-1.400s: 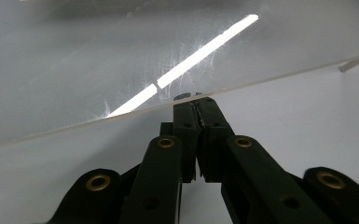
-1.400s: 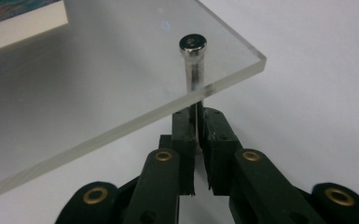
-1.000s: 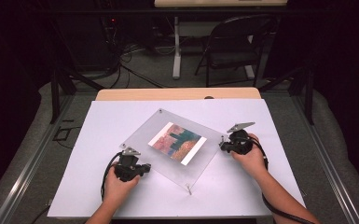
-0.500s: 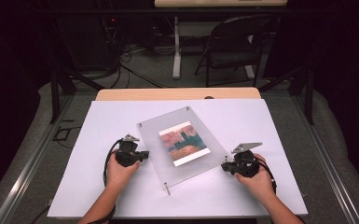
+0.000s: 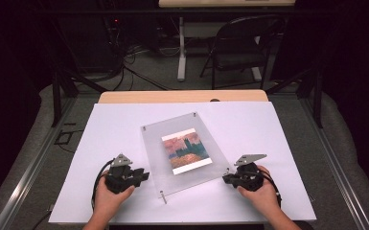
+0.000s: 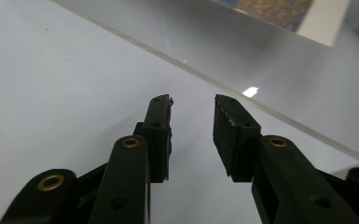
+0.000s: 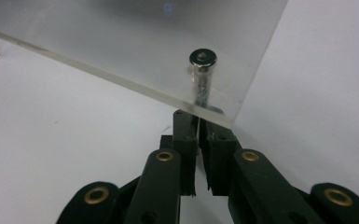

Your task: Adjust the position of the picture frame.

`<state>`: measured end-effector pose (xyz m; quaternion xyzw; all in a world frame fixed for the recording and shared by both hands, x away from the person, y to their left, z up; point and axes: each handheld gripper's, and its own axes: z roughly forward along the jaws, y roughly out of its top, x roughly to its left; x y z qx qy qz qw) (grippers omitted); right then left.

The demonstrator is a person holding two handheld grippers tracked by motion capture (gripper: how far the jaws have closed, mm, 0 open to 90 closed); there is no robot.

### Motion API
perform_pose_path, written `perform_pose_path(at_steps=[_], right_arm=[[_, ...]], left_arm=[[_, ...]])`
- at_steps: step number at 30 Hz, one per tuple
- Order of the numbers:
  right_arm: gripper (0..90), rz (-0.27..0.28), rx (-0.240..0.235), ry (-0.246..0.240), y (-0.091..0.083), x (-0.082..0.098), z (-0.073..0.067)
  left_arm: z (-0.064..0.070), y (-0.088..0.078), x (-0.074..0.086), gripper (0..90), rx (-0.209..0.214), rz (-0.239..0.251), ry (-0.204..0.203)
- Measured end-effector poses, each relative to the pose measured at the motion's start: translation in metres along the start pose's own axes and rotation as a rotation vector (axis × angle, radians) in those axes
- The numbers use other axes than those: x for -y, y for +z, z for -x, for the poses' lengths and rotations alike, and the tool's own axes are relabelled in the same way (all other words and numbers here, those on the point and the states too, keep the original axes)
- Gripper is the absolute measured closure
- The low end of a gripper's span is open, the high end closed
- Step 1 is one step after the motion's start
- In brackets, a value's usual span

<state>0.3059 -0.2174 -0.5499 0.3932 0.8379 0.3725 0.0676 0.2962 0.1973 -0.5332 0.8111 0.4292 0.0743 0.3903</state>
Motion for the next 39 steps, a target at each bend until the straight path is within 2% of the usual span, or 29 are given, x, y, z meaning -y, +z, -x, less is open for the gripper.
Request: perform_pose_path(at_steps=[1,4,7,8,9,13,14,16,20,21,22,23,24,25,28,29,32,33,35,37,39], right_arm=[[84.8,-0.006,-0.004,-0.006,0.001,0.002,-0.007],[84.7,0.002,-0.012,-0.006,0.001,0.004,-0.013],[84.7,0.0,-0.019,-0.007,0.001,0.006,-0.021],[84.7,0.008,-0.02,-0.005,0.002,0.007,-0.023],[84.7,0.01,-0.023,-0.004,0.002,0.008,-0.027],[84.7,0.013,-0.025,-0.006,0.003,0.009,-0.03],[84.6,0.014,-0.026,-0.005,0.003,0.009,-0.03],[84.5,0.012,-0.03,-0.001,0.003,0.009,-0.029],[84.2,0.02,-0.04,0.005,0.003,0.01,-0.027],[84.2,0.024,-0.045,0.008,0.003,0.01,-0.027],[84.2,0.024,-0.045,0.008,0.003,0.01,-0.027],[84.2,0.024,-0.045,0.007,0.003,0.01,-0.027],[84.1,0.027,-0.046,0.007,0.004,0.01,-0.026],[84.1,0.028,-0.046,0.007,0.004,0.01,-0.026],[84.1,0.024,-0.046,0.005,0.003,0.01,-0.026],[84.1,0.026,-0.047,0.006,0.003,0.01,-0.026],[84.1,0.025,-0.046,0.007,0.003,0.01,-0.027],[84.1,0.027,-0.047,0.009,0.003,0.01,-0.026],[84.0,0.027,-0.047,0.009,0.003,0.01,-0.026],[84.0,0.025,-0.049,0.013,0.003,0.01,-0.026],[83.9,0.023,-0.051,0.009,0.003,0.01,-0.025]], left_arm=[[0.007,-0.005,0.007,66.6,0.006,-0.006,0.019],[0.012,-0.008,0.012,67.0,0.009,-0.015,0.028],[0.016,-0.016,0.021,67.2,-0.019,-0.024,0.046],[0.017,-0.018,0.024,67.4,-0.023,-0.022,0.039],[0.018,-0.022,0.031,67.7,-0.004,-0.023,0.028],[0.022,-0.026,0.04,68.6,0.022,-0.019,0.028],[0.023,-0.028,0.04,68.6,0.025,-0.007,0.049],[0.027,-0.031,0.04,70.2,0.047,-0.009,0.053],[0.032,-0.029,0.041,71.2,0.063,-0.018,0.066],[0.036,-0.028,0.041,71.2,0.094,-0.025,0.084],[0.036,-0.028,0.041,71.2,0.094,-0.025,0.084],[0.039,-0.028,0.041,71.2,0.09,-0.039,0.108],[0.041,-0.027,0.041,71.1,0.094,-0.04,0.114],[0.045,-0.027,0.042,70.7,0.106,-0.039,0.118],[0.049,-0.027,0.043,69.8,0.104,-0.037,0.122],[0.05,-0.026,0.043,69.3,0.118,-0.035,0.117],[0.053,-0.022,0.042,69.6,0.112,-0.048,0.117],[0.053,-0.017,0.041,72.6,0.125,-0.032,0.104],[0.054,-0.014,0.041,74.1,0.135,-0.038,0.1],[0.056,-0.01,0.04,78.3,0.111,-0.045,0.116],[0.056,-0.009,0.038,83.9,0.121,-0.05,0.122]])
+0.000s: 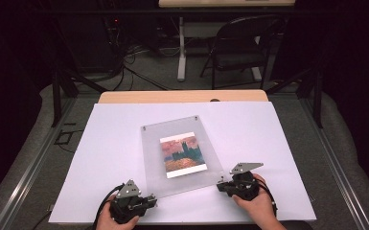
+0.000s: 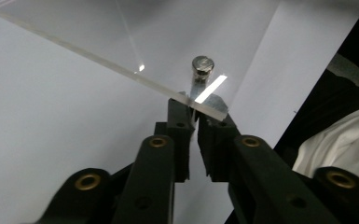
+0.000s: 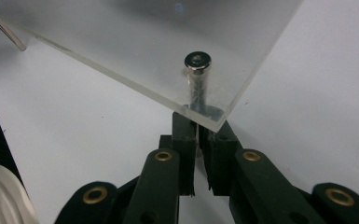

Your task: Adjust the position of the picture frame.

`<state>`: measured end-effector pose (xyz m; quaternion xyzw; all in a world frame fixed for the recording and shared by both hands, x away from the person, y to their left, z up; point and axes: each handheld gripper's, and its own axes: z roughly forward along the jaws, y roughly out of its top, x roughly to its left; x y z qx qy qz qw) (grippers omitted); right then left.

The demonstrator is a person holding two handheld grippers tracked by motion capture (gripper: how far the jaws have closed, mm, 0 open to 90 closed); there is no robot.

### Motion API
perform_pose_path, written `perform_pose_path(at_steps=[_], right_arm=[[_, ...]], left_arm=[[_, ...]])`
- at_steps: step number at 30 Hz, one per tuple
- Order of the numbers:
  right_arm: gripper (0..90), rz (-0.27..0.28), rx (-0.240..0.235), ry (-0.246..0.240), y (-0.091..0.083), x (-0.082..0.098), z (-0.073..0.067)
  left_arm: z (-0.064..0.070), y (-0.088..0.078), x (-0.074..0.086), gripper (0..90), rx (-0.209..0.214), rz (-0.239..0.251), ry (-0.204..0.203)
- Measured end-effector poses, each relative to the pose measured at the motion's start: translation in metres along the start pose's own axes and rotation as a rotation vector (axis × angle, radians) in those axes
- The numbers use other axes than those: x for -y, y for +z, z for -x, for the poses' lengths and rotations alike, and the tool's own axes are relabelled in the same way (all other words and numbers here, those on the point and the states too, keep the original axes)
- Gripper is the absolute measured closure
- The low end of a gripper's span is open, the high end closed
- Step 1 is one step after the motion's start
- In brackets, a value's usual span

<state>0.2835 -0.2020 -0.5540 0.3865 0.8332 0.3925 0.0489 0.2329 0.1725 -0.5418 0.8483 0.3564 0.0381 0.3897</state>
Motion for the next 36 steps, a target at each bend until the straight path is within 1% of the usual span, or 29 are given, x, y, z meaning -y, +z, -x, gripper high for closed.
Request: perform_pose_path(at_steps=[3,5,6,7,8,9,10,11,12,13,15,16,17,18,19,20,21,22,24,25,26,27,28,29,30,31,32,33,36], right_arm=[[84.1,0.0,0.0,0.002,0.0,0.0,0.0],[84.4,0.0,0.001,0.0,0.0,0.0,-0.001],[85.0,0.0,0.008,-0.018,-0.001,0.0,-0.001],[85.0,0.0,0.008,-0.018,-0.001,0.0,-0.001],[85.4,-0.002,0.027,-0.035,-0.001,0.0,-0.003],[85.4,-0.002,0.027,-0.035,-0.001,0.0,-0.003],[85.5,-0.001,0.032,-0.039,-0.001,-0.001,-0.004],[85.5,-0.001,0.032,-0.039,-0.001,-0.001,-0.004],[85.6,0.0,0.029,-0.036,-0.001,-0.001,-0.005],[85.5,0.003,0.03,-0.04,-0.001,-0.001,-0.005],[85.6,-0.002,0.024,-0.041,-0.001,-0.002,-0.008],[85.5,0.007,0.021,-0.037,0.0,-0.002,-0.008],[85.5,0.007,0.021,-0.037,0.0,-0.002,-0.008],[85.4,0.02,0.026,-0.029,0.001,-0.003,-0.007],[85.4,0.02,0.026,-0.029,0.001,-0.003,-0.007],[85.2,0.029,0.031,-0.019,0.001,-0.004,-0.003],[85.2,0.029,0.031,-0.019,0.001,-0.004,-0.003],[84.8,0.031,0.038,-0.008,0.001,-0.004,0.001],[84.3,0.03,0.038,-0.006,0.001,-0.003,0.002],[83.0,0.04,0.031,0.002,0.0,-0.002,0.002],[79.2,0.051,0.044,0.0,-0.003,-0.002,0.002],[79.2,0.051,0.044,0.0,-0.003,-0.002,0.002],[77.4,0.056,0.063,-0.004,-0.006,0.0,0.001],[77.4,0.056,0.063,-0.004,-0.006,0.0,0.001],[77.0,0.056,0.064,-0.004,-0.007,0.001,0.0],[76.8,0.049,0.073,-0.019,-0.007,0.001,0.0],[76.8,0.047,0.083,-0.022,-0.006,0.003,-0.001],[76.9,0.031,0.086,-0.026,-0.006,0.003,-0.002],[78.6,0.022,0.089,-0.043,-0.002,0.004,-0.004]], left_arm=[[0.001,0.0,0.0,85.0,-0.009,-0.001,0.008],[0.0,0.0,0.0,85.1,0.003,-0.001,-0.003],[0.0,0.0,0.0,85.2,0.008,0.004,-0.013],[-0.001,0.0,-0.001,85.2,0.01,0.004,-0.011],[-0.003,0.001,-0.003,85.2,0.005,0.002,-0.007],[-0.003,0.001,-0.003,85.2,0.005,0.002,-0.007],[-0.006,0.001,-0.005,85.2,0.001,-0.002,-0.007],[-0.01,0.002,-0.006,85.2,-0.009,0.007,-0.018],[-0.014,0.002,-0.008,85.2,-0.014,0.001,-0.016],[-0.018,0.003,-0.01,85.2,-0.023,0.005,-0.03],[-0.028,0.006,-0.017,85.1,-0.038,0.011,-0.043],[-0.032,0.008,-0.02,85.2,-0.042,0.018,-0.049],[-0.036,0.009,-0.022,85.2,-0.044,0.018,-0.052],[-0.038,0.01,-0.025,85.1,-0.048,0.022,-0.055],[-0.041,0.012,-0.028,85.1,-0.053,0.023,-0.048],[-0.043,0.016,-0.031,85.1,-0.054,0.03,-0.057],[-0.043,0.016,-0.031,85.1,-0.054,0.03,-0.057],[-0.043,0.018,-0.031,84.8,-0.05,0.027,-0.061],[-0.042,0.019,-0.03,84.8,-0.054,0.038,-0.057],[-0.042,0.018,-0.029,84.6,-0.05,0.042,-0.063],[-0.043,0.018,-0.027,81.6,-0.04,0.049,-0.075],[-0.044,0.019,-0.026,81.6,-0.029,0.057,-0.097],[-0.044,0.02,-0.025,78.1,-0.028,0.053,-0.095],[-0.044,0.022,-0.024,78.1,-0.034,0.047,-0.091],[-0.043,0.023,-0.024,75.9,-0.035,0.033,-0.087],[-0.042,0.024,-0.024,75.4,-0.043,0.031,-0.08],[-0.043,0.025,-0.024,75.1,-0.042,0.027,-0.069],[-0.042,0.026,-0.024,74.8,-0.04,0.027,-0.071],[-0.043,0.03,-0.024,77.4,-0.042,0.013,-0.062]])
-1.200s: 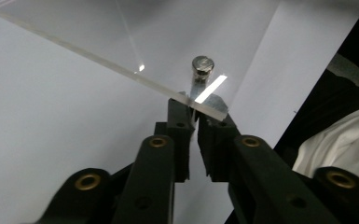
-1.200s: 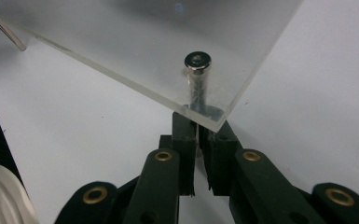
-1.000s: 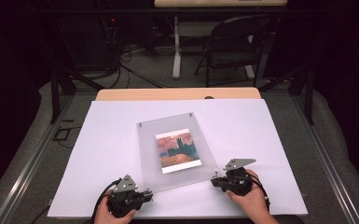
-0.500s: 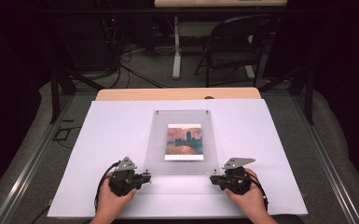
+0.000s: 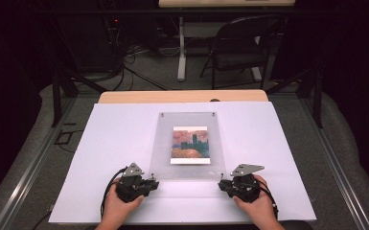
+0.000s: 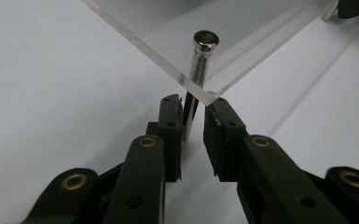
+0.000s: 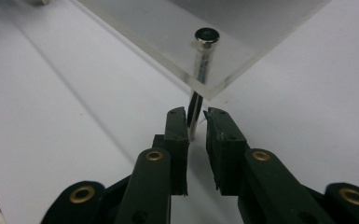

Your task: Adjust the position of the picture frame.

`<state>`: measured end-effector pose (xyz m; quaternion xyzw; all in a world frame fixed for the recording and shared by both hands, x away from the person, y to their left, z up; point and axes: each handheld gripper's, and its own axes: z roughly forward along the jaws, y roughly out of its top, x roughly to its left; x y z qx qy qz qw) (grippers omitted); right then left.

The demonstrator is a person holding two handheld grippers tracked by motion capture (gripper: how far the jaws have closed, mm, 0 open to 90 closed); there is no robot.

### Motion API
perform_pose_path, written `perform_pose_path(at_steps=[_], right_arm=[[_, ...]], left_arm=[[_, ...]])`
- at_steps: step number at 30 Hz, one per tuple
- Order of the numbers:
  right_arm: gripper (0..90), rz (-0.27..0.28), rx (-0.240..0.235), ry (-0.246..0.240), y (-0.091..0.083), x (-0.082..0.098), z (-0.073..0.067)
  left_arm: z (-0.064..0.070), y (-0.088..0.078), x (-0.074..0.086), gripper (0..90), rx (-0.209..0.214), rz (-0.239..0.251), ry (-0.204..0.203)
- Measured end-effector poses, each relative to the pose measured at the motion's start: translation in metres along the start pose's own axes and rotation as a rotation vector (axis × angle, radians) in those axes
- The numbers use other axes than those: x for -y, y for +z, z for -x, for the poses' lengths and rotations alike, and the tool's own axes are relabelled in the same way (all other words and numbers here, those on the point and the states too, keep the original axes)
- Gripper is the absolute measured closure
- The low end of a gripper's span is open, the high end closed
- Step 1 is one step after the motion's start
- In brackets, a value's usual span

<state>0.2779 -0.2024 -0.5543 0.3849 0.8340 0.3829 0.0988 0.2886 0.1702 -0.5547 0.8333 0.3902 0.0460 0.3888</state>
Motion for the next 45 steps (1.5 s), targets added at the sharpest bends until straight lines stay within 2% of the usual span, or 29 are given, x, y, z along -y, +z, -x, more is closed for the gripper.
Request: perform_pose_path(at_steps=[6,8,10,12,18,25,32,38,45], right_arm=[[82.7,-0.013,0.003,-0.017,0.006,0.0,-0.003],[84.5,-0.013,0.007,-0.024,0.007,-0.001,-0.002],[85.4,-0.011,-0.011,0.004,0.005,-0.002,0.001],[85.5,-0.004,-0.018,0.014,0.005,-0.002,0.001],[85.5,0.015,-0.025,0.019,0.002,-0.01,0.004],[85.5,0.036,-0.016,0.041,0.005,-0.023,0.017],[85.5,0.052,-0.011,0.067,0.014,-0.04,0.03],[85.4,0.061,-0.002,0.088,0.021,-0.05,0.036],[85.4,0.069,0.002,0.103,0.027,-0.057,0.045]], left_arm=[[-0.001,0.002,-0.001,83.7,-0.008,-0.004,-0.006],[0.001,0.001,-0.001,84.4,-0.022,-0.006,0.012],[0.002,0.001,-0.002,85.0,-0.03,-0.008,0.014],[0.001,0.0,-0.002,85.1,-0.021,-0.003,0.007],[-0.002,-0.006,-0.006,85.1,-0.012,0.032,-0.016],[-0.007,-0.004,-0.02,85.1,-0.01,0.023,-0.037],[-0.021,-0.002,-0.034,85.1,-0.023,0.041,-0.064],[-0.035,0.004,-0.046,85.0,-0.032,0.049,-0.082],[-0.044,0.01,-0.054,84.9,-0.045,0.064,-0.097]])
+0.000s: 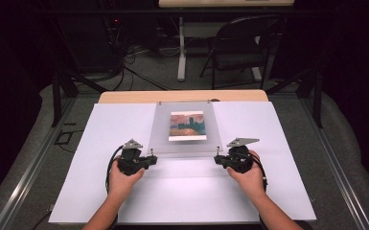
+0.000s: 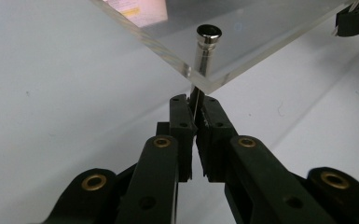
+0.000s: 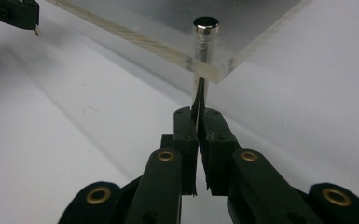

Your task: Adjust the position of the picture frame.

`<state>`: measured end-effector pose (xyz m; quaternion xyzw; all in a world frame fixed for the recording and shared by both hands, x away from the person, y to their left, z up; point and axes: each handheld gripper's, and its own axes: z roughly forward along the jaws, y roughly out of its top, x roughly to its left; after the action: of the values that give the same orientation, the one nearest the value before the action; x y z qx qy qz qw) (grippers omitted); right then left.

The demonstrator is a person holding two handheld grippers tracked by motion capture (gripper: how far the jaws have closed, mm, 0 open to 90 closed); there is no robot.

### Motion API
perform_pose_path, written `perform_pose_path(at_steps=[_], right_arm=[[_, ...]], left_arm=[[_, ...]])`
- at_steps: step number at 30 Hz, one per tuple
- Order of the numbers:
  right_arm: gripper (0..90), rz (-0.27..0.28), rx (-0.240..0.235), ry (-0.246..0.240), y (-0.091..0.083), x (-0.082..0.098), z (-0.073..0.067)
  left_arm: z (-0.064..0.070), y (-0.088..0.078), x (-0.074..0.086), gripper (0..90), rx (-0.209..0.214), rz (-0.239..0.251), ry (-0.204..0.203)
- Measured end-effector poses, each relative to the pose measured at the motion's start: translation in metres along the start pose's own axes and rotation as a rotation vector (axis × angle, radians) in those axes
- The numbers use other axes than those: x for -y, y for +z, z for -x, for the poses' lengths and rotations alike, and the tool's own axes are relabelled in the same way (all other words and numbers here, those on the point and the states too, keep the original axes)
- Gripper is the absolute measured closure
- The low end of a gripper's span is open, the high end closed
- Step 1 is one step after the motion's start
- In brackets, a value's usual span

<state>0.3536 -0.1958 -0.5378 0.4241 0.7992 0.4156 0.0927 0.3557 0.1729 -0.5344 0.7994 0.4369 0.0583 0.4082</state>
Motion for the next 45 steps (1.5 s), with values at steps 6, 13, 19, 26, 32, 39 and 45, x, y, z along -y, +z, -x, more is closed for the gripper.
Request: perform_pose_path(at_steps=[6,13,19,26,32,39,45], right_arm=[[85.5,0.006,0.007,0.01,0.003,0.0,0.002],[85.3,-0.003,0.012,0.01,0.005,0.005,0.002],[85.3,-0.022,0.018,0.013,0.007,0.008,0.003],[85.2,-0.036,0.023,0.016,0.007,0.013,0.003],[85.1,-0.047,0.017,0.012,0.01,0.016,0.003],[84.8,-0.045,0.007,0.031,0.01,0.018,0.005],[78.6,-0.053,0.019,0.022,0.008,0.019,0.004]], left_arm=[[-0.003,0.004,0.0,84.5,0.002,0.003,-0.012],[-0.004,0.007,0.005,84.2,0.002,-0.005,-0.013],[-0.003,0.011,0.008,83.9,0.006,-0.021,-0.012],[-0.001,0.013,0.011,83.9,0.007,-0.035,0.001],[-0.003,0.014,0.014,83.5,0.008,-0.044,-0.008],[-0.004,0.014,0.015,82.9,0.019,-0.036,-0.006],[-0.003,0.014,0.016,77.3,0.001,-0.023,0.002]])
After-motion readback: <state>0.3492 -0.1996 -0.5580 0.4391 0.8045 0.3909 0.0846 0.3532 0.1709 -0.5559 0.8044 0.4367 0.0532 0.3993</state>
